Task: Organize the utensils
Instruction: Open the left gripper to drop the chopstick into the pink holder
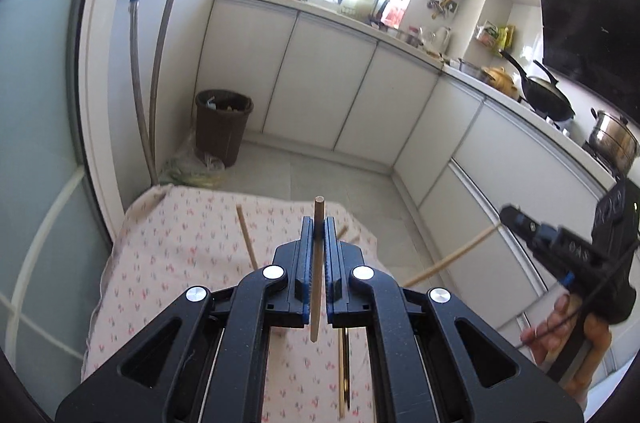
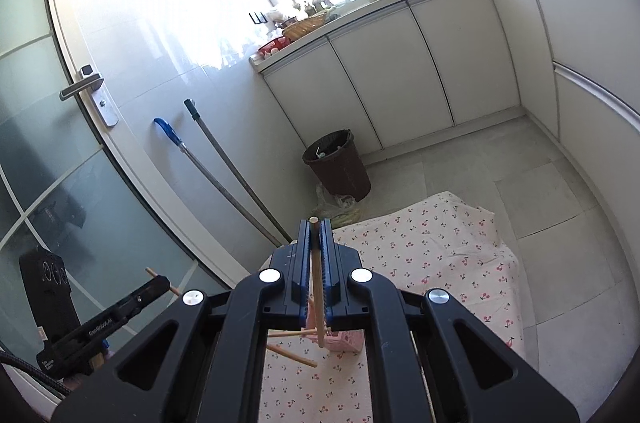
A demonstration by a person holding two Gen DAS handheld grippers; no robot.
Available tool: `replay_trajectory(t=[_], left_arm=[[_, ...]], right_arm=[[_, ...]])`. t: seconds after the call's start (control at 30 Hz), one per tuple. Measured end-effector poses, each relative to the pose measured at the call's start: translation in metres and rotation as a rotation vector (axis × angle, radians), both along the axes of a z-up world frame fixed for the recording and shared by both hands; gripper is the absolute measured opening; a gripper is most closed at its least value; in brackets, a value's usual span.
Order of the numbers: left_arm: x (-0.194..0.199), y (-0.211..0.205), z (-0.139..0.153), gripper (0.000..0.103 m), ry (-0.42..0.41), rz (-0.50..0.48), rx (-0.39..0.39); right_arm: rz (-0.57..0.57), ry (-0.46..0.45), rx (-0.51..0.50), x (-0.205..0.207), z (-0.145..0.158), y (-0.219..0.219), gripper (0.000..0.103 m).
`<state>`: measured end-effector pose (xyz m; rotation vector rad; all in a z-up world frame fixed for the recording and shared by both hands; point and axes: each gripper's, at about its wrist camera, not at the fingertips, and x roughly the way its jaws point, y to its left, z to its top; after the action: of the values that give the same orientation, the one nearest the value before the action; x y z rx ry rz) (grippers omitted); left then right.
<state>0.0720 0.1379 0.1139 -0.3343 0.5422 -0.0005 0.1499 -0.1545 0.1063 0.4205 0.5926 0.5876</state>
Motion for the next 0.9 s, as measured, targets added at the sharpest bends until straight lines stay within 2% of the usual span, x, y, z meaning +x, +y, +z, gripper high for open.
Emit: replay_trajectory(t=[0.17,0.3,0.43,0.53,0.6,0.7,0.9], left_arm=[[0.032,0.008,-0.002,0.004,0.014,0.025,-0.005],[0.061,0.021,-0.030,0.007,0.051,0.047,-0.010],[0.061,0.041,-0.050,0.007,0.077,0.107,-0.045],[0.050,0.049,-0.040,0.011,0.059,0.121,-0.064],[0.040,0.052,-0.031,0.020,0.033,0.139,-0.074],[0.032,0.053,-0.020,0.027,0.016,0.135,-0.094],[0.031,0.051,-0.019,0.028,0.017,0.126,-0.097]], right_arm=[[-0.014,0.007,0.002,0.021,-0.004,0.005,0.005],[-0.016,0.022,-0.019,0.035,-0.012,0.019,0.005],[-0.022,0.031,-0.054,0.040,-0.021,0.033,0.005],[-0.028,0.031,-0.068,0.041,-0.025,0.041,0.005],[-0.025,0.031,-0.070,0.040,-0.026,0.046,0.005],[-0.027,0.023,-0.092,0.038,-0.027,0.056,0.005],[-0.035,0.019,-0.126,0.041,-0.033,0.076,0.005]])
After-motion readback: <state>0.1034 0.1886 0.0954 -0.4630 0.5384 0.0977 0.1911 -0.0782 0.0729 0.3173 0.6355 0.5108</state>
